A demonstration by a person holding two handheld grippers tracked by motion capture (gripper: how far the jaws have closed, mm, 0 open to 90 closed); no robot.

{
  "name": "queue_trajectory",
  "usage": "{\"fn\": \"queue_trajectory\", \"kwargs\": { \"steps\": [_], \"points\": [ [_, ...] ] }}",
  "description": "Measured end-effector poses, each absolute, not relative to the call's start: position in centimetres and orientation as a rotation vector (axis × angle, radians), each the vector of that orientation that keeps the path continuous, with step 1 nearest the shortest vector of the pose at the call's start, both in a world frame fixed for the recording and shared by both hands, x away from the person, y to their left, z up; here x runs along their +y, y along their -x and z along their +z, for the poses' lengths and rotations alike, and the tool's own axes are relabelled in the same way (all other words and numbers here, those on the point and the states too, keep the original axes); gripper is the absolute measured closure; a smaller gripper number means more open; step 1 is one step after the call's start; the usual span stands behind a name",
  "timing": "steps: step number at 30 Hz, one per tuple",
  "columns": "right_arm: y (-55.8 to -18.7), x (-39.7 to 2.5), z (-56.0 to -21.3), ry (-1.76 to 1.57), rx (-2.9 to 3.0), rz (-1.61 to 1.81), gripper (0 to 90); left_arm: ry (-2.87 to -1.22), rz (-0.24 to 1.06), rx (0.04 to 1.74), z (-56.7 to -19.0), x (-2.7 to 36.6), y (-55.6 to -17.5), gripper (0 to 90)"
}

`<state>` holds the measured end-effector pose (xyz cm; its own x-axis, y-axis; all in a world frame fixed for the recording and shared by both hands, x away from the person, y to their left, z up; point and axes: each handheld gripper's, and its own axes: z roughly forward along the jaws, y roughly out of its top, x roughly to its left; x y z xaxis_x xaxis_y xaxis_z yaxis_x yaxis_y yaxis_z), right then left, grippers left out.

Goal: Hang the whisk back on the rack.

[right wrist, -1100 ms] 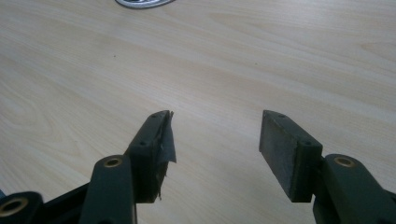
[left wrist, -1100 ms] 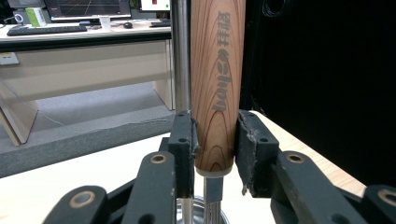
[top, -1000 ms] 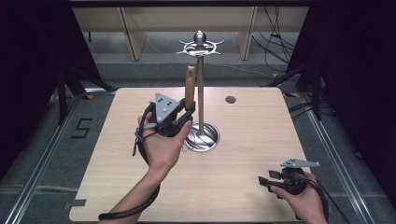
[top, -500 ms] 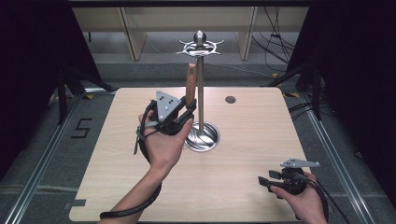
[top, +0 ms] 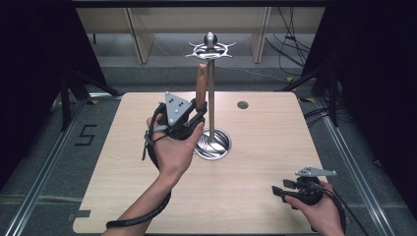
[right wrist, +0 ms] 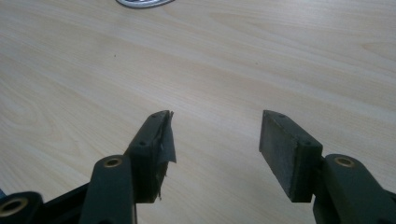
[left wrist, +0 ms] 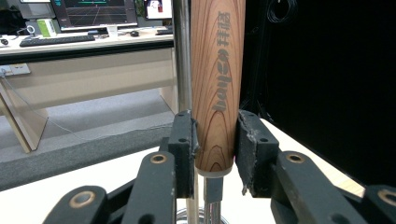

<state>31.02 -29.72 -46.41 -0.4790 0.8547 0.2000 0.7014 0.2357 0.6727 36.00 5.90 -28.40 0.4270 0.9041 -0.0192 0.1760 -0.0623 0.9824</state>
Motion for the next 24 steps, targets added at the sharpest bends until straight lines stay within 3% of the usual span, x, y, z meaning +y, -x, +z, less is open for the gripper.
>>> {"fn": "queue_trajectory", "kwargs": {
  "steps": [24],
  "points": [
    [-31.05, -29.72, -46.47, -1.470, 2.306, 1.083, 44.4, -1.544, 0.816, 0.993, -27.90, 5.62, -36.73, 68.6]
  ]
}}
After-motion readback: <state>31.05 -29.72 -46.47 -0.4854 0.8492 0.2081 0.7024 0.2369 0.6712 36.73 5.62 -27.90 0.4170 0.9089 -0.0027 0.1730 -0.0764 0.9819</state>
